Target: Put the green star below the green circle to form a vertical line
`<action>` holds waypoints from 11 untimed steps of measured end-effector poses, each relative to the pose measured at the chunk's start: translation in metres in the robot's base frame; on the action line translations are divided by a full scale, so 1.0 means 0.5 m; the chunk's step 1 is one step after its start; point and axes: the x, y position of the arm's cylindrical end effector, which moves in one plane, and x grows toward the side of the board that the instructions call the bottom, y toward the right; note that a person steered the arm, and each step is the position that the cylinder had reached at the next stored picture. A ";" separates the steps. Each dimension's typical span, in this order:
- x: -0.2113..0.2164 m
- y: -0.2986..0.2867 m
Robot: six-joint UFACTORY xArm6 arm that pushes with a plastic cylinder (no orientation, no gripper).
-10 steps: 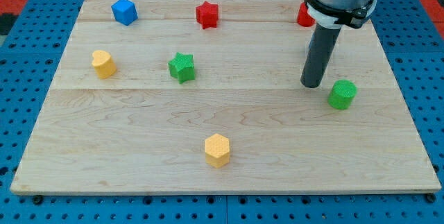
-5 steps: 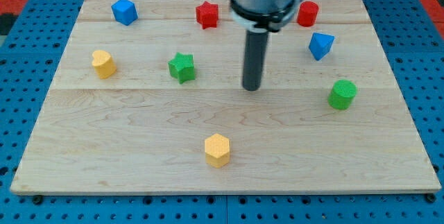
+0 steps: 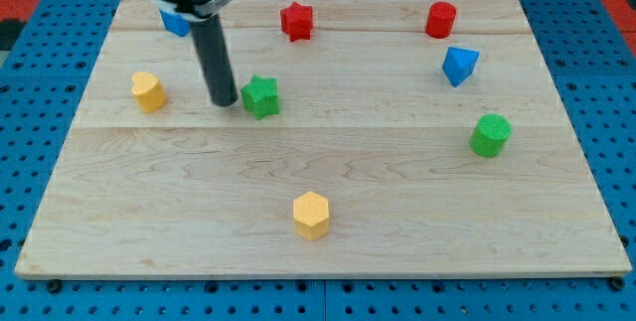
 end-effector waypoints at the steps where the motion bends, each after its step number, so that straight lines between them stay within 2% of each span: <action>1: 0.016 0.070; 2: 0.068 0.196; 3: 0.068 0.264; 5: 0.171 0.301; 7: 0.175 0.391; 8: 0.245 0.398; 10: 0.330 0.500; 11: 0.313 0.526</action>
